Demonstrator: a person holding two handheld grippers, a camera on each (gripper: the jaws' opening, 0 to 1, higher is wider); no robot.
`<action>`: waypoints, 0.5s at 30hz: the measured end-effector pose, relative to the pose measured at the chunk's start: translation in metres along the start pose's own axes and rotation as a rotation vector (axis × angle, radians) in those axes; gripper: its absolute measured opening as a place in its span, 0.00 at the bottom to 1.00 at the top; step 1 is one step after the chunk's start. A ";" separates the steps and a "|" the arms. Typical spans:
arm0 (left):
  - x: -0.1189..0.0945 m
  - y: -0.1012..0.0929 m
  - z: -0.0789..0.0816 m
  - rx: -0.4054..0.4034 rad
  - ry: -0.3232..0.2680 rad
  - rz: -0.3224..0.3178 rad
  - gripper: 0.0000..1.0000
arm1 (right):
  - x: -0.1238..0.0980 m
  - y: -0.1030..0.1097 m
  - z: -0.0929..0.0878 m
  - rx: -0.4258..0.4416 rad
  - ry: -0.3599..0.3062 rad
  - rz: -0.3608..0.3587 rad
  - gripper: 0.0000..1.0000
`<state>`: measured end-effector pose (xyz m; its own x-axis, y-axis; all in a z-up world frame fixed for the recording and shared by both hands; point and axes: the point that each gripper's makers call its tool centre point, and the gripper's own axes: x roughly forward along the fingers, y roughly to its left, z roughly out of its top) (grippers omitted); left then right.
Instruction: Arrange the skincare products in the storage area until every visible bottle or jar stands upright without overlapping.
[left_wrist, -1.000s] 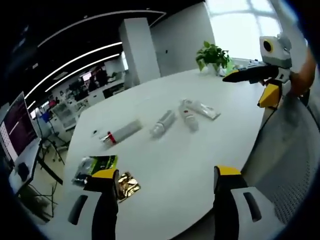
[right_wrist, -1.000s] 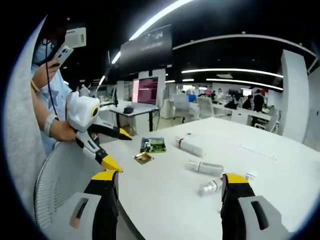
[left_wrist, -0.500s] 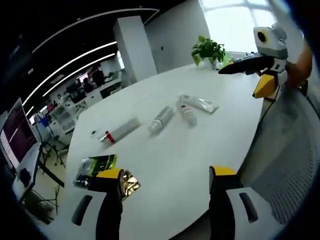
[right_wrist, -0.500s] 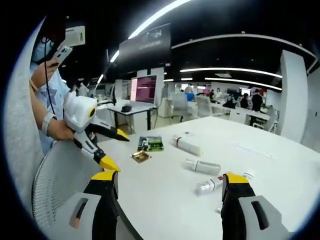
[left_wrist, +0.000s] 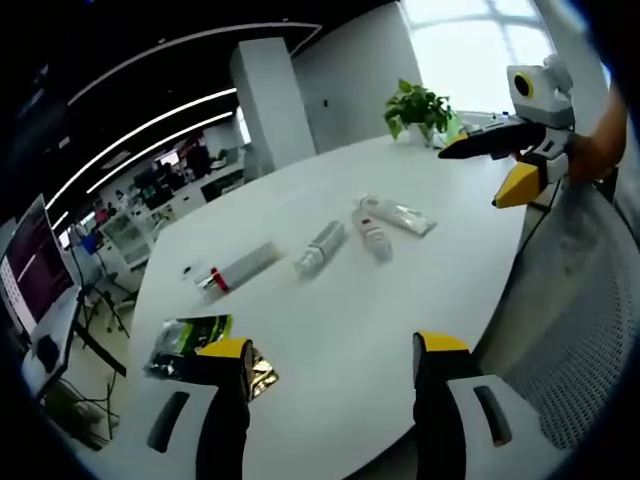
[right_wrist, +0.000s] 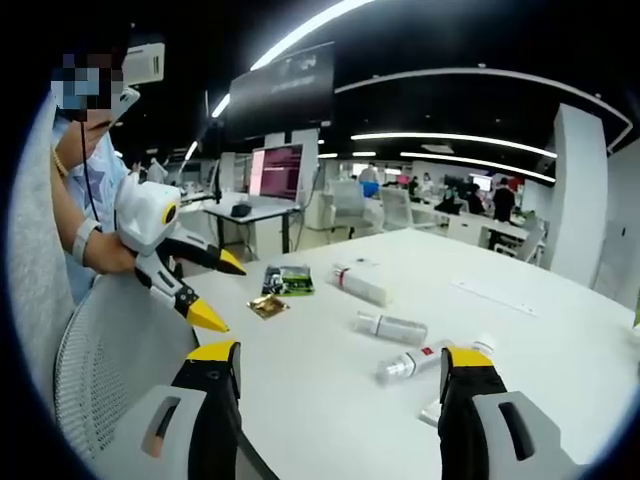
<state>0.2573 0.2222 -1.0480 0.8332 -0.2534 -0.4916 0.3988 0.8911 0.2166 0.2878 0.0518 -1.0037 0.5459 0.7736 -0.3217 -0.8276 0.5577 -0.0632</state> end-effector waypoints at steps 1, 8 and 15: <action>0.000 -0.001 0.000 -0.003 0.000 -0.004 0.68 | 0.000 0.000 0.001 0.001 -0.004 -0.002 0.83; 0.000 0.000 0.000 -0.030 -0.007 -0.010 0.67 | -0.001 0.001 0.004 0.006 -0.015 -0.001 0.83; 0.000 -0.001 0.002 -0.049 -0.017 -0.016 0.60 | 0.000 0.004 0.000 -0.019 0.002 0.008 0.82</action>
<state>0.2576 0.2202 -1.0463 0.8336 -0.2736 -0.4799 0.3929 0.9043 0.1669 0.2852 0.0542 -1.0038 0.5394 0.7773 -0.3239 -0.8341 0.5460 -0.0786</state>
